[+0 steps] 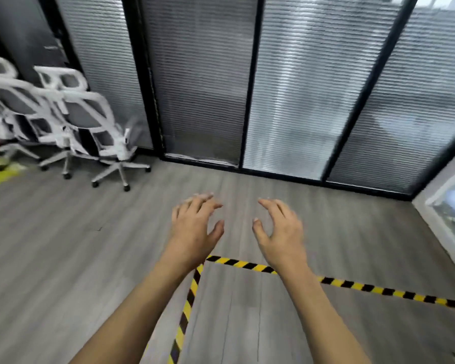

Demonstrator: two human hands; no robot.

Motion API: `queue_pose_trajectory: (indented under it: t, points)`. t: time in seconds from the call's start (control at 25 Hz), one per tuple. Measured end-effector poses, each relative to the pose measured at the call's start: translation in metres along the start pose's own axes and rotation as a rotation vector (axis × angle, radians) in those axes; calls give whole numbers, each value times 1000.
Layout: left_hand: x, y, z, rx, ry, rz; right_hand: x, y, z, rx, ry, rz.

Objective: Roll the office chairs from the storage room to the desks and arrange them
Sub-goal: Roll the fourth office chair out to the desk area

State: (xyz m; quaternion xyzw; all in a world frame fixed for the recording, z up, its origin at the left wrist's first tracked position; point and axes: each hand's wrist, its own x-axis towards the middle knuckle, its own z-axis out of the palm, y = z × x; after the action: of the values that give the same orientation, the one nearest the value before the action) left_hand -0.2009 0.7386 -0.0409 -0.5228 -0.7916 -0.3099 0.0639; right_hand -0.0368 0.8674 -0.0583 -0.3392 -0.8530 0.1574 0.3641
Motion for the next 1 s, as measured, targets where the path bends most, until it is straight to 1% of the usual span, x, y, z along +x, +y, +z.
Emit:
queue_pose_trajectory:
  t: [0.08, 0.16, 0.32, 0.48, 0.68, 0.92, 1.0]
  points:
    - [10, -70, -34, 126, 30, -26, 29, -49, 63, 12, -59, -56]
    - [20, -139, -65, 248, 51, -94, 59, -97, 125, 36, -117, -102]
    - [39, -258, -105, 369, 50, -240, 114, -174, 232, 55, -231, -218]
    - [74, -373, -129, 420, 36, -357, 176, -232, 349, 63, -321, -292]
    - [144, -528, -173, 464, 40, -468, 274, -316, 507, 135, -425, -364]
    - [214, -704, -239, 496, 114, -577, 389, -432, 664, 167, -455, -460]
    - [244, -771, -251, 481, 106, -585, 428, -463, 722, 182, -444, -464]
